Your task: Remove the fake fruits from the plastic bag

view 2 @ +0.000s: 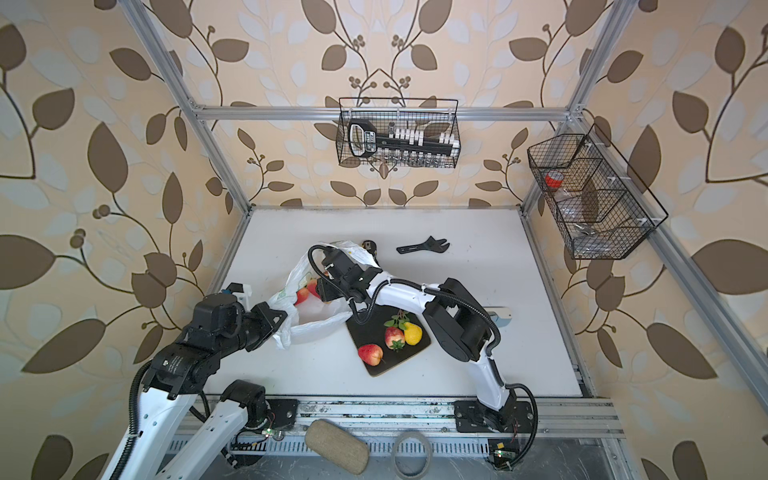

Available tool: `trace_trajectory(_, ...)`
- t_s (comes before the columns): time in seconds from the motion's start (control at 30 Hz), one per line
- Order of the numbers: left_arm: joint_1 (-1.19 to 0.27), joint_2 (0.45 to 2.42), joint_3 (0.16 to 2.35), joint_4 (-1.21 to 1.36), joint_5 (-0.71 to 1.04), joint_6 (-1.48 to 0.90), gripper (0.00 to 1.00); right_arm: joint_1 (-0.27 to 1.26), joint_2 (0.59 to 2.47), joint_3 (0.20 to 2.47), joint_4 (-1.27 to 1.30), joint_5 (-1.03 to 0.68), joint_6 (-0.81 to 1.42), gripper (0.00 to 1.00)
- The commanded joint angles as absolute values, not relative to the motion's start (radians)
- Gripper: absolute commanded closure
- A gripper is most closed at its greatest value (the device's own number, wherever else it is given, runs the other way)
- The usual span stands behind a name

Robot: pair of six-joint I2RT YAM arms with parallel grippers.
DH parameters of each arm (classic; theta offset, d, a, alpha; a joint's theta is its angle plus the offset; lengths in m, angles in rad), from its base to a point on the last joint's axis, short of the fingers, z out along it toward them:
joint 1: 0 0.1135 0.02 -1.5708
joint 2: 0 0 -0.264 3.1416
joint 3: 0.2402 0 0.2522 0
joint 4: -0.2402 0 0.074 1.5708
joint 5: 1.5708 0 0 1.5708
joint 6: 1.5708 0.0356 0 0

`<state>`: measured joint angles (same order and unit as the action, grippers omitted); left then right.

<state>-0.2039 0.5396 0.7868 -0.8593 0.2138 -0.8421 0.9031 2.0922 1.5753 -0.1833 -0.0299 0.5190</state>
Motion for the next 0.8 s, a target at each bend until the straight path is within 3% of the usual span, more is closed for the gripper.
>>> trace_trajectory(0.0, -0.211, 0.547, 0.856, -0.798, 0.177, -0.834, 1.00, 0.906, 2.180, 1.656, -0.224, -0.048, 0.441, 0.57)
trace_trajectory(0.37, -0.210, 0.761, 1.020, -0.654, 0.007, -0.713, 1.00, 0.905, 2.360, 1.932, -0.241, -0.041, 0.145, 0.57)
trace_trajectory(0.77, -0.196, 0.931, 1.114, -0.642, -0.065, -0.598, 1.00, 0.917, 2.140, 1.626, -0.039, -0.115, -0.178, 0.56)
